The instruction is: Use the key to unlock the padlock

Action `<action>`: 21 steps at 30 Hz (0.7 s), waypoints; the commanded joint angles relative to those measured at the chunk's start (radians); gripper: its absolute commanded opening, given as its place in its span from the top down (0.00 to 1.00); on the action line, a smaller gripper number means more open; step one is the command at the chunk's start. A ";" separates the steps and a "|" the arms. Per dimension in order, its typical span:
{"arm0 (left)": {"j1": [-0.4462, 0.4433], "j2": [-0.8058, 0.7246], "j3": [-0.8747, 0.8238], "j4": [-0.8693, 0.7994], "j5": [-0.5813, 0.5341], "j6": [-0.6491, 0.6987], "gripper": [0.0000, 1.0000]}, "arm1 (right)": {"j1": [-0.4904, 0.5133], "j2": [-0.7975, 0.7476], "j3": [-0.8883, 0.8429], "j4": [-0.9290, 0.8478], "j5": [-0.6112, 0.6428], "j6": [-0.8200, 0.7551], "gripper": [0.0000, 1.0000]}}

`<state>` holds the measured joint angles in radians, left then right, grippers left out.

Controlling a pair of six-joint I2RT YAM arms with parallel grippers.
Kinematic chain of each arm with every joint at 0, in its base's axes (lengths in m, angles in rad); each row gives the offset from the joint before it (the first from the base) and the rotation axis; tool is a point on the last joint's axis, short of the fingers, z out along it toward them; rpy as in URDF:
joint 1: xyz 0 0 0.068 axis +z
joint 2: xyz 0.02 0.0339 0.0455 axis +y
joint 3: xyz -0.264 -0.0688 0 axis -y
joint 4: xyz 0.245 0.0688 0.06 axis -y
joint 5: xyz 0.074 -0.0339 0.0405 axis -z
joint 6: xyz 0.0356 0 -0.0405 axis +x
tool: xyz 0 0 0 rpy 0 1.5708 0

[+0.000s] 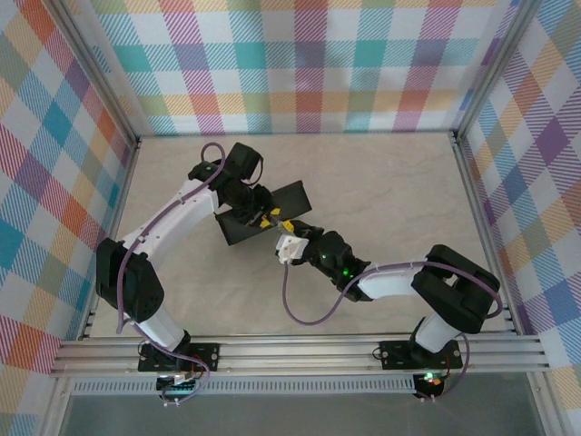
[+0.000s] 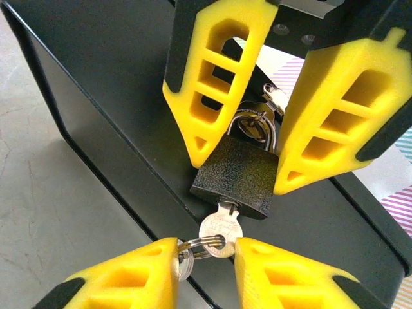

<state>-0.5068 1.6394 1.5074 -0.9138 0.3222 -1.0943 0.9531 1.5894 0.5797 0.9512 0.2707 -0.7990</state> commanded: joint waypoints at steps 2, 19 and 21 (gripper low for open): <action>-0.010 -0.016 0.043 0.030 0.069 -0.007 0.95 | 0.003 0.014 0.065 0.038 0.019 0.031 0.76; -0.004 -0.019 0.050 0.027 0.055 -0.001 0.95 | -0.006 -0.048 0.044 -0.050 0.004 0.197 0.86; -0.004 -0.019 0.046 0.039 0.060 -0.004 0.95 | -0.014 -0.078 0.050 -0.117 -0.034 0.298 0.86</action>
<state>-0.5072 1.6394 1.5120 -0.9108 0.3271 -1.1076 0.9482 1.5650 0.6117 0.8856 0.2825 -0.6491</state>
